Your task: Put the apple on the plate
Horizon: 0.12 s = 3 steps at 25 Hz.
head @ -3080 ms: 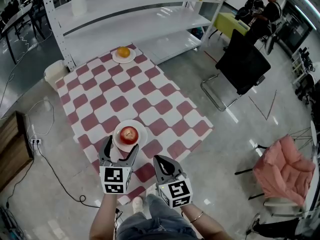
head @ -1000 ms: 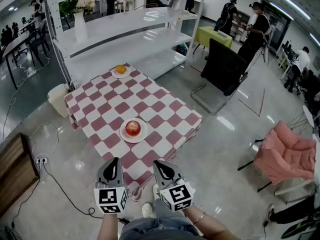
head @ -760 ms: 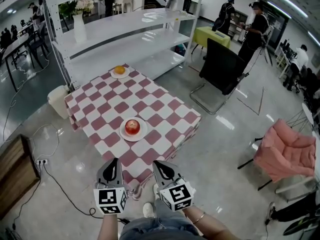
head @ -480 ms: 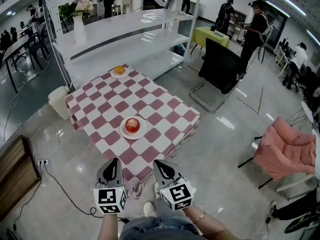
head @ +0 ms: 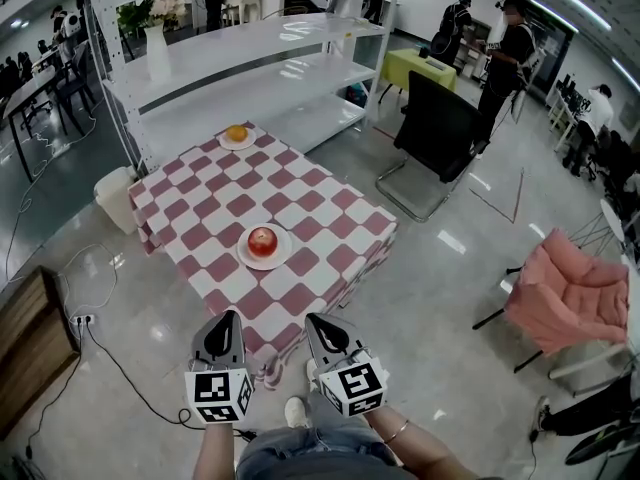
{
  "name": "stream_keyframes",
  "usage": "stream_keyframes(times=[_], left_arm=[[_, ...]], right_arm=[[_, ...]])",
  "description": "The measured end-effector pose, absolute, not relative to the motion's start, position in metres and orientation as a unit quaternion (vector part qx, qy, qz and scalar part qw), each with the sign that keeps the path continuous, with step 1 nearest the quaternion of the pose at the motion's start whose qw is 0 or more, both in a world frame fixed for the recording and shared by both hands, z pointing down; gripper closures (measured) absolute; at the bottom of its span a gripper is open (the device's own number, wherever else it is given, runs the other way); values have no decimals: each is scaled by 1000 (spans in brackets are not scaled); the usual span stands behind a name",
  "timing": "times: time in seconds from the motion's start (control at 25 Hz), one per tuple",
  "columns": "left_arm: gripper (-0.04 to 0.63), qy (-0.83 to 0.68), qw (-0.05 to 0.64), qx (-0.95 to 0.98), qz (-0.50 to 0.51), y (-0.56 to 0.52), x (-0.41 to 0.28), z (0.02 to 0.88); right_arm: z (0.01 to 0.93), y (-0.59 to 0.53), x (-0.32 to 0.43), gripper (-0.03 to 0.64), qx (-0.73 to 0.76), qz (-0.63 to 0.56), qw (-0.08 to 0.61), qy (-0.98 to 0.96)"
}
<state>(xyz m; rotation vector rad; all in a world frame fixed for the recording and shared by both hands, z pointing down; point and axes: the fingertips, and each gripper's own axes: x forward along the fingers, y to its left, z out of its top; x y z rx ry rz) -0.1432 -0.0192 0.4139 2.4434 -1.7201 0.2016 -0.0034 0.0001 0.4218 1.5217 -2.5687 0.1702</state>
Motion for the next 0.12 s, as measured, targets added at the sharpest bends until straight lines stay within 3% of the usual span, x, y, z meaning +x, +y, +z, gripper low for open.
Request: stream_keyframes(times=[0.12], left_arm=[[574,-573,76,813,67,-16,-143,413]], right_arm=[[420,2,-4,609,507,56,75,-857]])
